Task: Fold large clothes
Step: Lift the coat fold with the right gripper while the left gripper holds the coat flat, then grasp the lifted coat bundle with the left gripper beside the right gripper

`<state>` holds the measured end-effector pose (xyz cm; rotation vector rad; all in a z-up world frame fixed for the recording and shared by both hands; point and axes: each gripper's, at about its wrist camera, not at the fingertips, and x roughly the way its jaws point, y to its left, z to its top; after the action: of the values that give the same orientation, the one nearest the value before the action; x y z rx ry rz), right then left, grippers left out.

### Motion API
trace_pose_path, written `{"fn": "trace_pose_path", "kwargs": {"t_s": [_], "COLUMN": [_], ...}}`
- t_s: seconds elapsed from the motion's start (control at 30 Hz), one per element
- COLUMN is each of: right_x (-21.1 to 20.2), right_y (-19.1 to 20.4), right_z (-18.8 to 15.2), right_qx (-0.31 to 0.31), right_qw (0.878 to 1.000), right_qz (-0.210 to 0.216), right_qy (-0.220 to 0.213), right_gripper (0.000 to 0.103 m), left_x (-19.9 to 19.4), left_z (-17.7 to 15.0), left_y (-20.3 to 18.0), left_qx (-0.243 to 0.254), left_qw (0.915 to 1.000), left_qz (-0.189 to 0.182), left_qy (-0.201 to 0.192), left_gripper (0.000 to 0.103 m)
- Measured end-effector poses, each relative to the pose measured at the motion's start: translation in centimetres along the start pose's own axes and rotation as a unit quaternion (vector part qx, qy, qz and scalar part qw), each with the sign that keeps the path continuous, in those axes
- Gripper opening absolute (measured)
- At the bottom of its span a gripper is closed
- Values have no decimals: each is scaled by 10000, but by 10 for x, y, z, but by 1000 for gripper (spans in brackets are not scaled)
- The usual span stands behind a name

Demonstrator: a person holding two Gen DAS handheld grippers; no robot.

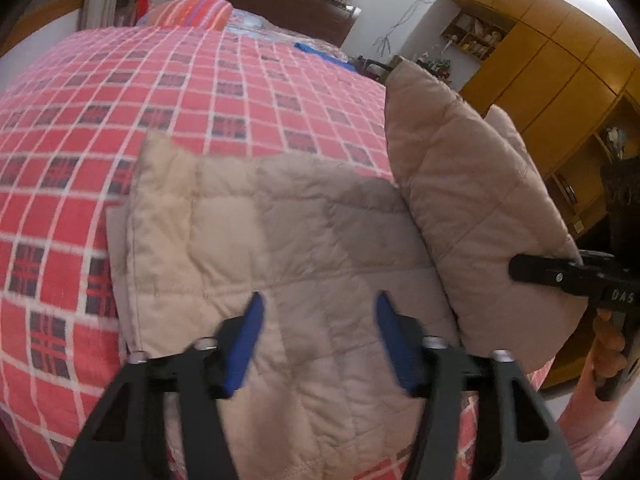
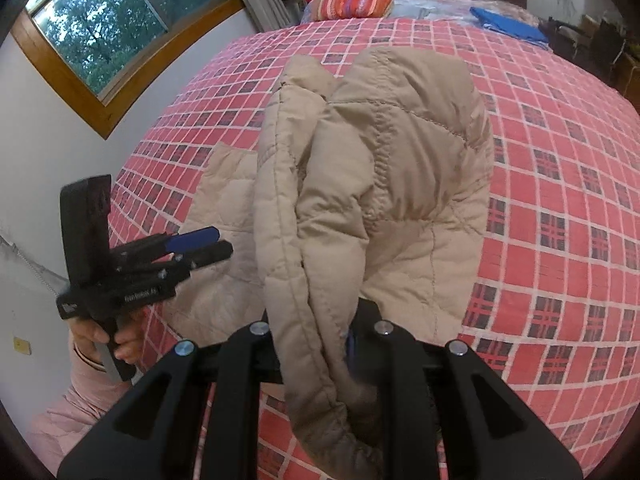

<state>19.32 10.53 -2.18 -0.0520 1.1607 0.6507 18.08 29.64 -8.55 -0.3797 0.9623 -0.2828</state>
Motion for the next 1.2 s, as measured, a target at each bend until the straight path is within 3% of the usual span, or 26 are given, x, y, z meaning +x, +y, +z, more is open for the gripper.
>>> {"fn": "trace_pose_path", "kwargs": {"t_s": [0.1,0.13,0.17,0.23,0.37,0.57,0.63,0.8,0.9,0.97,1.0,1.07,1.1,1.2], "right_x": [-2,-1,0,1,3,3,1,0,-1,-1,-3,-8,-12,-26], "right_y": [0,1,2,3,5,11,12,9,6,1,-2,-10,-15,-25], "right_z": [-3,-4,-5,-6,-6,-10,-12,-13,-14,-16,-17,-18,-19,-20], "right_qx": [-50,-70,-106,-140,-189,-300,-302,-320,-316,-283,-231,-139,-88,-4], "right_qw": [10000,9999,9999,9998,9997,9993,9992,9990,9987,9986,9986,9988,9990,9986], "right_qz": [-57,-69,-89,-103,-120,-186,-213,-268,-380,-447,-462,-460,-406,-388], "right_qy": [-26,-28,-32,-41,-46,-91,-120,-136,-119,-81,-71,-101,-163,-373], "right_gripper": [16,16,16,16,16,17,17,20,27,29,30,44,48,75], "left_x": [-4,-8,-13,-24,-25,5,19,57,67,68,68,65,63,60], "left_z": [14,19,24,35,57,91,98,113,113,110,109,108,107,107], "left_y": [-12,-16,-23,-36,-59,-93,-100,-94,-90,-90,-92,-94,-95,-96], "left_qx": [-95,-68,3,136,334,622,714,331,241,194,248,362,388,370], "left_qw": [9952,9937,9923,9921,9917,9909,9915,9891,9866,9841,9839,9850,9859,9875], "left_qz": [-967,-1117,-1234,-1224,-1226,-1165,-978,-1036,-1193,-1335,-1346,-1304,-1262,-1207], "left_qy": [97,54,-36,-254,-207,278,476,994,1091,1153,1149,1073,1029,942], "left_gripper": [37,43,57,68,69,73,74,75,61,42,38,26,25,20]}}
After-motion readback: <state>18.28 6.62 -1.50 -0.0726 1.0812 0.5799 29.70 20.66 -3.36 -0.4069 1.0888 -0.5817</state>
